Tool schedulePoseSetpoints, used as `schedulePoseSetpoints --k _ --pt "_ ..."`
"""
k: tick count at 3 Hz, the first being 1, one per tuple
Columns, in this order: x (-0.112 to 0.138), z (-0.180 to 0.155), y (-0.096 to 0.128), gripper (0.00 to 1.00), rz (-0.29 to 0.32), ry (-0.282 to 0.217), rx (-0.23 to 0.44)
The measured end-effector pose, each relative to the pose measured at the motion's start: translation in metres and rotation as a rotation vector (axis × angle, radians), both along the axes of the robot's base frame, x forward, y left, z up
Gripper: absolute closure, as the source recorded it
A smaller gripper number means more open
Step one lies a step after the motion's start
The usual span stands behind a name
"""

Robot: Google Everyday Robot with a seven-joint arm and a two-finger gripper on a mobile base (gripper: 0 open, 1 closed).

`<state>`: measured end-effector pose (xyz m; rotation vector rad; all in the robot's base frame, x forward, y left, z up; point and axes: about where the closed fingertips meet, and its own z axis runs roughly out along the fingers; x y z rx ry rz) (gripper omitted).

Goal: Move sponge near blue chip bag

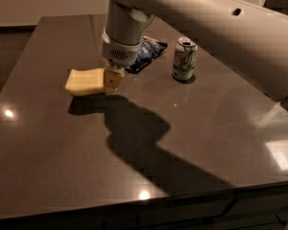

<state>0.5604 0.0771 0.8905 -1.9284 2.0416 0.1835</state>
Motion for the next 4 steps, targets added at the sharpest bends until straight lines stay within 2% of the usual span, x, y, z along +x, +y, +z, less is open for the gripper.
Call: schedulePoseSetpoints --k 1,2,4 --pt "0.025 0.005 -0.028 1.00 -0.048 -0.032 -0.047" --pt "0.046 0.006 -0.045 1.00 -0.072 -0.056 -0.080" --pt "0.081 -0.002 -0.061 1.00 -0.083 -0.072 -0.132"
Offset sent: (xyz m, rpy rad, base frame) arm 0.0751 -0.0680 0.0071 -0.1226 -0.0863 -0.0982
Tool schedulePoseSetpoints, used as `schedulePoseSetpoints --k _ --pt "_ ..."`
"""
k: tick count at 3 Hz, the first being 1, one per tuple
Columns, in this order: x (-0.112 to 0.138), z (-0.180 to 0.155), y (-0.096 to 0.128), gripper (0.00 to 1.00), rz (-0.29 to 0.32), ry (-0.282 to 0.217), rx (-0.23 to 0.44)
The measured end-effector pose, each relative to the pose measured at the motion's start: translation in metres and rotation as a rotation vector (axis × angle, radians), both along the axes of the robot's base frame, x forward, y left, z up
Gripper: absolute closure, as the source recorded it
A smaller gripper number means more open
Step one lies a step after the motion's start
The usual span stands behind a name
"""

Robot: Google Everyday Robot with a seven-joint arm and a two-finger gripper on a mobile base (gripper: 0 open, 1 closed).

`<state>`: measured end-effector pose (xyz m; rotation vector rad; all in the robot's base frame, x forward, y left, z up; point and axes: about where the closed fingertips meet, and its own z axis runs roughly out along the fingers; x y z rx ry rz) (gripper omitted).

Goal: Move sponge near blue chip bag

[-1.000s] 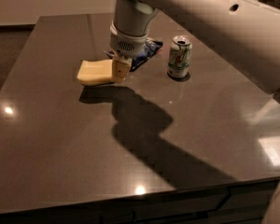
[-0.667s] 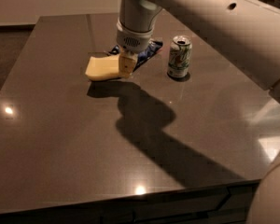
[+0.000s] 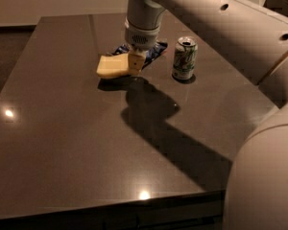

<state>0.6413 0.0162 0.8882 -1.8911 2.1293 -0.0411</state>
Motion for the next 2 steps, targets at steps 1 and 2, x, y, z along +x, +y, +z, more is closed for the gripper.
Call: schedulePoseSetpoints --k 1,2 --pt "0.0118 -0.0049 -0.0092 0.85 -0.025 -0.006 -0.027" --pt "0.0193 -0.0084 -0.0188 0.54 -0.039 -0.002 -0.050"
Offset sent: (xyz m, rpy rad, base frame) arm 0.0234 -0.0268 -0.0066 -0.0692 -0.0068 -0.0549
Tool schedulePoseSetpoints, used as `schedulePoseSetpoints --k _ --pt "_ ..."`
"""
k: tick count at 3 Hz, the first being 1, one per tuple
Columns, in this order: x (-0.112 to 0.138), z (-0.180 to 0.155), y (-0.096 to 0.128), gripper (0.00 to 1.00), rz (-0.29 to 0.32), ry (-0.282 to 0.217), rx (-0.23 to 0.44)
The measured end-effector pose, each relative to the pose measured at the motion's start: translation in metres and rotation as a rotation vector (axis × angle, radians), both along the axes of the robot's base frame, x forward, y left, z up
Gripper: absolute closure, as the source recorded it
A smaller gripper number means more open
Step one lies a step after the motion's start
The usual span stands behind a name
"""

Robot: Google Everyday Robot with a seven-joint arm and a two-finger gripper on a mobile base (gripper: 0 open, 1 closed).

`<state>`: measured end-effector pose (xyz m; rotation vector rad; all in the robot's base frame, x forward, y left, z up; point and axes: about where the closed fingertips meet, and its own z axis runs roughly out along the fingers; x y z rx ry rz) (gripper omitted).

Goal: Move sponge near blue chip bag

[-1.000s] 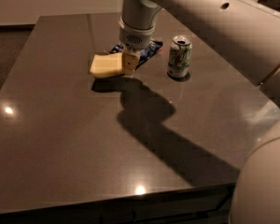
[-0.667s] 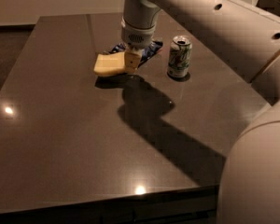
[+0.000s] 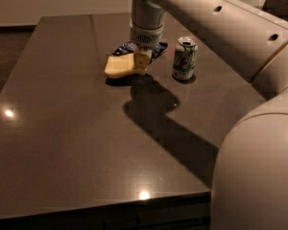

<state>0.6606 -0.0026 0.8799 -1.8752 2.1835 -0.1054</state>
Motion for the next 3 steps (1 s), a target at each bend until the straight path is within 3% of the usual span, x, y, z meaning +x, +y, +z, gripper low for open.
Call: schedulePoseSetpoints --k 2,3 --pt "0.0009 -0.0028 -0.0139 0.08 -0.012 0.016 -0.011" --pt "0.0017 -0.0042 -0.0130 0.00 -0.011 0.016 -0.010"
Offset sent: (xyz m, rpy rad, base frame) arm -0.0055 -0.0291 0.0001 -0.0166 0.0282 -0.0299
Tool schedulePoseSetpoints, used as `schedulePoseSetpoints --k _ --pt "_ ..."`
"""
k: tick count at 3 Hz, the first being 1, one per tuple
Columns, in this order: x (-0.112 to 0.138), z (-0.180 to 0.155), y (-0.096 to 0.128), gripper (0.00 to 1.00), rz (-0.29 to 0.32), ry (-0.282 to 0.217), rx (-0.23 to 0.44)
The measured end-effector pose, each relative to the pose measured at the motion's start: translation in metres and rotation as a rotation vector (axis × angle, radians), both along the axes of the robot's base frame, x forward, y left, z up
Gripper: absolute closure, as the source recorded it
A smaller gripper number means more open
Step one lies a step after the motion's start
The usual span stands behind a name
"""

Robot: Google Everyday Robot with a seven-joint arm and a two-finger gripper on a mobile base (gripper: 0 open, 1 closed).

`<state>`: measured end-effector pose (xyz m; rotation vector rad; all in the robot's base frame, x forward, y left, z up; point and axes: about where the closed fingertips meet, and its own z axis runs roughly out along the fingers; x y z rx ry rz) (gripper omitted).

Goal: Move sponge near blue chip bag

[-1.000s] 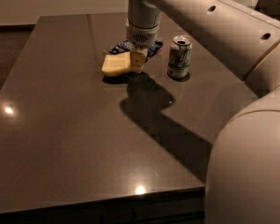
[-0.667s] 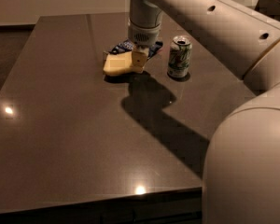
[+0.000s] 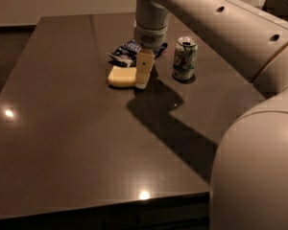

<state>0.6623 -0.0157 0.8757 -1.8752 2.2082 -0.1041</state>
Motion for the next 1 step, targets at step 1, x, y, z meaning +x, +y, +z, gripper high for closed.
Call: schedulePoseSetpoints --k 1 --pt "0.0000 0.0000 0.0000 0.00 0.000 0.000 0.000"
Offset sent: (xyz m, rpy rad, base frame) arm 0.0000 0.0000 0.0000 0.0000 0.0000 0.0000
